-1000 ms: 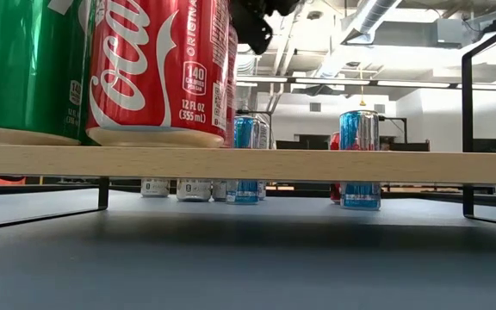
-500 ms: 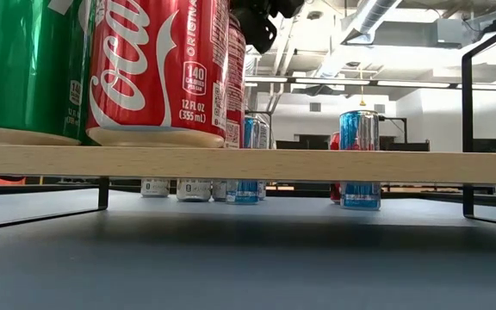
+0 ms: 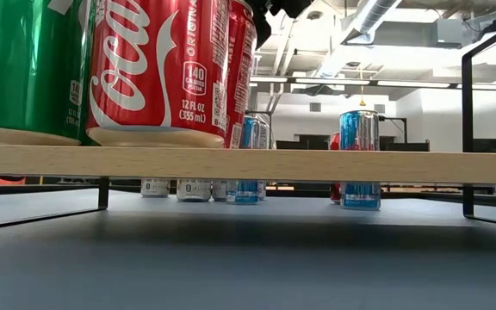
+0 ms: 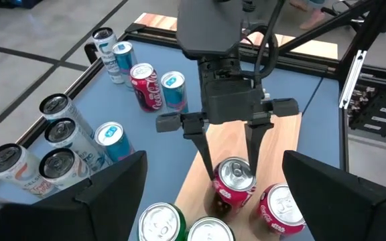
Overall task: Place canned beverage on shelf
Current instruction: Put the top red-white soda can on the shelf aligned with the other red-white soda can, then adjust the red-white soda cans on the shelf
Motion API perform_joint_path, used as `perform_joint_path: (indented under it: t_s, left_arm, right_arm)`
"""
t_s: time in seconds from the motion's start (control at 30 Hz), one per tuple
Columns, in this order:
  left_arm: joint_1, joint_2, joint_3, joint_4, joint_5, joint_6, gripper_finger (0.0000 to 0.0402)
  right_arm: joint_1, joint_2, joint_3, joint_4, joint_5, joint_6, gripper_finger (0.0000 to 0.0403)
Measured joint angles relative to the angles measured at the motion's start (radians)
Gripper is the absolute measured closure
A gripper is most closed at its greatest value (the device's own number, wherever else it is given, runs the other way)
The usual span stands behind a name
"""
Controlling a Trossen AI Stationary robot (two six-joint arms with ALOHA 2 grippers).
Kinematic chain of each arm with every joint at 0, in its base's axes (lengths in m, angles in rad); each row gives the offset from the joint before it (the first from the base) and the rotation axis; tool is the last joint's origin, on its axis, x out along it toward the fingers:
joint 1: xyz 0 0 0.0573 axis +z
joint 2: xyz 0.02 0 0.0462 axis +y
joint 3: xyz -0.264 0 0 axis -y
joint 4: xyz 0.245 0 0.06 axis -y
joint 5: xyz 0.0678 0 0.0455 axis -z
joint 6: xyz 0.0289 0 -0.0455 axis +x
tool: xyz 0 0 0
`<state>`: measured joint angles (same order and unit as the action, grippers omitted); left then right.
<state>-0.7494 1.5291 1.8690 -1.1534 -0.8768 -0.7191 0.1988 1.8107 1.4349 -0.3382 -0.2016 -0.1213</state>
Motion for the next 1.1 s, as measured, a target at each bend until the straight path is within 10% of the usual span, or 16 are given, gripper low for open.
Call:
perform_joint_path:
  t_s: [1.1]
  left_arm:
    - [0.0,0.0,0.0,-0.039,-0.029,-0.001,0.0069]
  right_arm:
    - [-0.046,-0.005,0.092,-0.11,-0.017,-0.081,0.0147]
